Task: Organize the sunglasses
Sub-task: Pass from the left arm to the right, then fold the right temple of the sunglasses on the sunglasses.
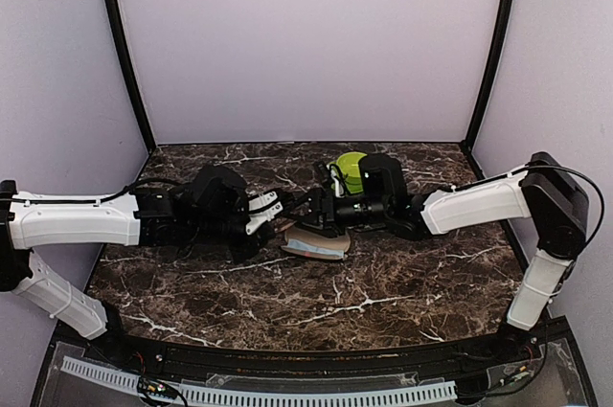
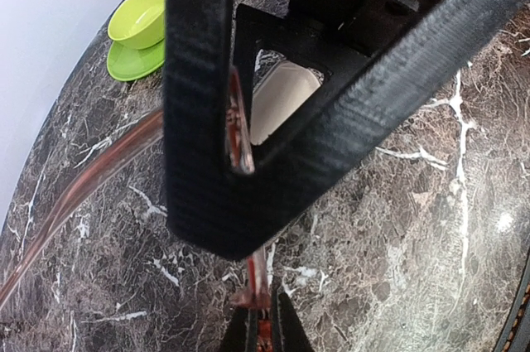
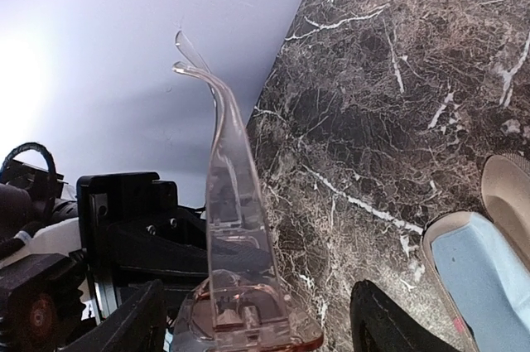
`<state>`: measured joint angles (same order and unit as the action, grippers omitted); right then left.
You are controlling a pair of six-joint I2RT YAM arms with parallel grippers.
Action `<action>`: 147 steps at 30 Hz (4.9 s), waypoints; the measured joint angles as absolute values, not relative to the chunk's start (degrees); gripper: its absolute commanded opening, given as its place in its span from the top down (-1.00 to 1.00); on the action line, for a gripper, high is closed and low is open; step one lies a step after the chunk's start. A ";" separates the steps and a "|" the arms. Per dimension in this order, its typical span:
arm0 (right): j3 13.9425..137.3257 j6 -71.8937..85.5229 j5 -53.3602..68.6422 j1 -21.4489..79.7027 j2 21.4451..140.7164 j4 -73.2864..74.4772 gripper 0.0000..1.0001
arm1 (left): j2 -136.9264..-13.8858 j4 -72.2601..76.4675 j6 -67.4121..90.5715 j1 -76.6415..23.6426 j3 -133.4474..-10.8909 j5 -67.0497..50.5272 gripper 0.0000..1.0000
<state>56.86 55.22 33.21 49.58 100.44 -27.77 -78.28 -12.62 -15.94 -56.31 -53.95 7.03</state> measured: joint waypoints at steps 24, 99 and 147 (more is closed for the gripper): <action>55.83 55.88 33.47 49.58 101.08 -33.28 -0.53 | -78.28 -12.23 -15.94 -56.53 -53.95 7.11 1.00; 55.11 59.57 34.04 46.30 96.44 -28.84 0.48 | -80.44 -8.69 -16.45 -57.30 -57.89 7.70 -0.56; 53.32 52.40 32.12 44.18 91.18 -20.38 0.63 | -80.36 -4.27 18.46 -37.39 -53.98 -16.32 0.55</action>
